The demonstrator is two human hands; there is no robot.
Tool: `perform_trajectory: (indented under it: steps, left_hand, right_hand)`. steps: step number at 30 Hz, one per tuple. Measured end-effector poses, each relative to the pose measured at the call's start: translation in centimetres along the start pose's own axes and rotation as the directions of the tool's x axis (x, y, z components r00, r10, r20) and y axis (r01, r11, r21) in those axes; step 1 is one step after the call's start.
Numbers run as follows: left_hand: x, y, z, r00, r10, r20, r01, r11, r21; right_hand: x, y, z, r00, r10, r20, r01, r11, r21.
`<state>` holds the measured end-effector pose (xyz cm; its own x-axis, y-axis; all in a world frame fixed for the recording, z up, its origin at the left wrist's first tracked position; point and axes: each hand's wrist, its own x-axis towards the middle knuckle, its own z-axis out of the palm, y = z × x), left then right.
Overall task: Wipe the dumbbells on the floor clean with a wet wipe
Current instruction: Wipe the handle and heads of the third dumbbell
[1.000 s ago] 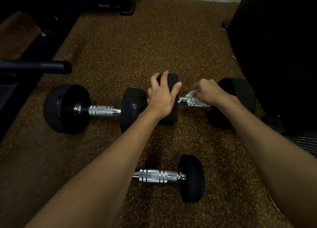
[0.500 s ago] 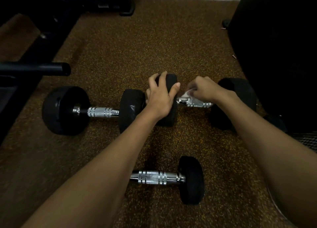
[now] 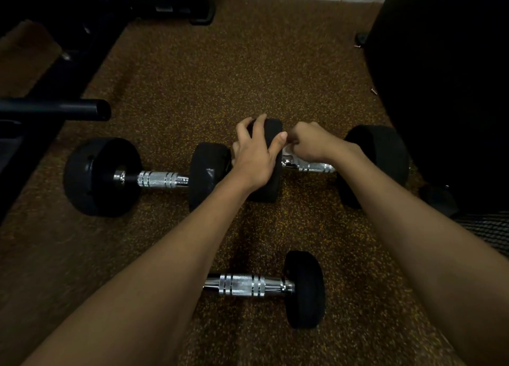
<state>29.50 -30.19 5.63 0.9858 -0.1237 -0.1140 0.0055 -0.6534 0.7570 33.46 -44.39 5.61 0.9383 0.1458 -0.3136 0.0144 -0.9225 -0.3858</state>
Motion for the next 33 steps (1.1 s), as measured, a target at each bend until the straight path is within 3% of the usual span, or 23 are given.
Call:
perform_trajectory:
  steps: [4, 13, 21, 29, 33]
  left_hand:
    - [0.0, -0.1, 0.1, 1.0, 0.0, -0.001, 0.0, 1.0, -0.008]
    - [0.0, -0.2, 0.1, 1.0, 0.009, -0.014, -0.009, 1.0, 0.0]
    - [-0.2, -0.3, 0.2, 1.0, 0.014, -0.016, -0.014, 1.0, -0.014]
    - [-0.1, -0.2, 0.2, 1.0, 0.006, -0.015, -0.006, 1.0, -0.017]
    - [0.0, -0.3, 0.2, 1.0, 0.008, -0.016, -0.008, 1.0, -0.02]
  right_hand:
    - [-1.6, 1.1, -1.3, 1.0, -0.025, 0.009, 0.025, 0.998, 0.059]
    - [0.1, 0.5, -0.8, 0.988, 0.093, 0.121, -0.095, 0.995, 0.013]
    - [-1.1, 1.3, -1.2, 0.997, 0.006, 0.083, -0.014, 0.995, 0.102]
    - [0.9, -0.4, -1.6, 0.957, 0.158, 0.245, -0.158, 0.987, -0.02]
    - [1.9, -2.0, -1.4, 0.94, 0.192, 0.281, -0.163, 0.979, -0.123]
